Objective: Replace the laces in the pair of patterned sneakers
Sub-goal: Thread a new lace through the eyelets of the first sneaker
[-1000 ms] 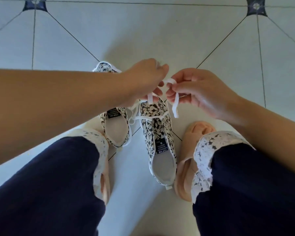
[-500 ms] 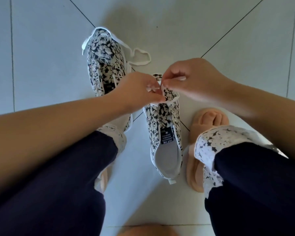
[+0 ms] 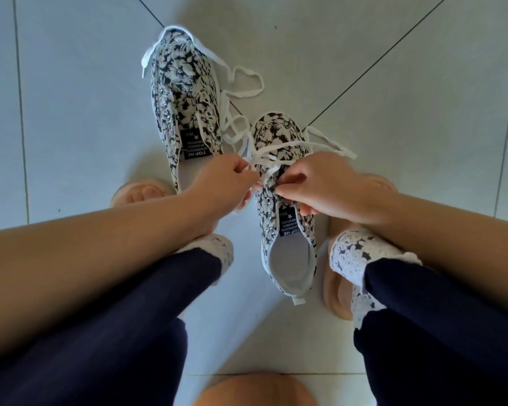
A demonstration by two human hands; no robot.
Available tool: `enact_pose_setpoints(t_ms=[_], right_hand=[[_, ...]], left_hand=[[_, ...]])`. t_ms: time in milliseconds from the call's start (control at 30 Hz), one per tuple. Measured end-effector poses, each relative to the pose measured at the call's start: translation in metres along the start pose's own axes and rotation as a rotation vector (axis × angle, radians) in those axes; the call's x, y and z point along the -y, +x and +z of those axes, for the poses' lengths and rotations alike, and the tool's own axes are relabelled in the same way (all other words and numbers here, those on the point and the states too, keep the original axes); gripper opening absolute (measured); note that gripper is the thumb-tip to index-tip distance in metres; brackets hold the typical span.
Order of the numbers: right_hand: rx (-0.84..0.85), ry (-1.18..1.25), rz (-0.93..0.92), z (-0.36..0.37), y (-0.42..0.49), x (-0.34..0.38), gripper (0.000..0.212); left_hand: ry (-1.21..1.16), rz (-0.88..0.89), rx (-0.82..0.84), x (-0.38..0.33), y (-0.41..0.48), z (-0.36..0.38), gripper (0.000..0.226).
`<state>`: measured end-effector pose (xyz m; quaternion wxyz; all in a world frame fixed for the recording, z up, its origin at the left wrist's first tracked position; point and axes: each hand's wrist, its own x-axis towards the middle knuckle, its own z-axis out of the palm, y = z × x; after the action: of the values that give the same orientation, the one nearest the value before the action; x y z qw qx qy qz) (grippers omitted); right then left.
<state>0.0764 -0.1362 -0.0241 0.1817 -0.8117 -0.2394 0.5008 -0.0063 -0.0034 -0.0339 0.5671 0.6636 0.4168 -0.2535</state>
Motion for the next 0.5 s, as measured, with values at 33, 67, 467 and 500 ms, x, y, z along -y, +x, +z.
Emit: enact_pose_setpoints(t_ms=[33,67,467,500], right_hand=[[0.011,0.037,0.030,0.001,0.002,0.001,0.024],[0.024,0.078,0.057,0.002,0.003,0.002,0.026],[-0.149,0.405,0.183,0.005,-0.011,-0.002,0.004],[-0.167,0.411,0.178,0.004,-0.013,-0.003,0.009]], left_hand=[[-0.005,-0.008,-0.016,0.002,0.001,0.001,0.009],[-0.016,-0.010,-0.036,0.003,0.002,0.001,0.008],[-0.711,0.047,-0.122,-0.028,-0.002,-0.025,0.012],[-0.695,0.052,-0.121,-0.030,-0.003,-0.025,0.012]])
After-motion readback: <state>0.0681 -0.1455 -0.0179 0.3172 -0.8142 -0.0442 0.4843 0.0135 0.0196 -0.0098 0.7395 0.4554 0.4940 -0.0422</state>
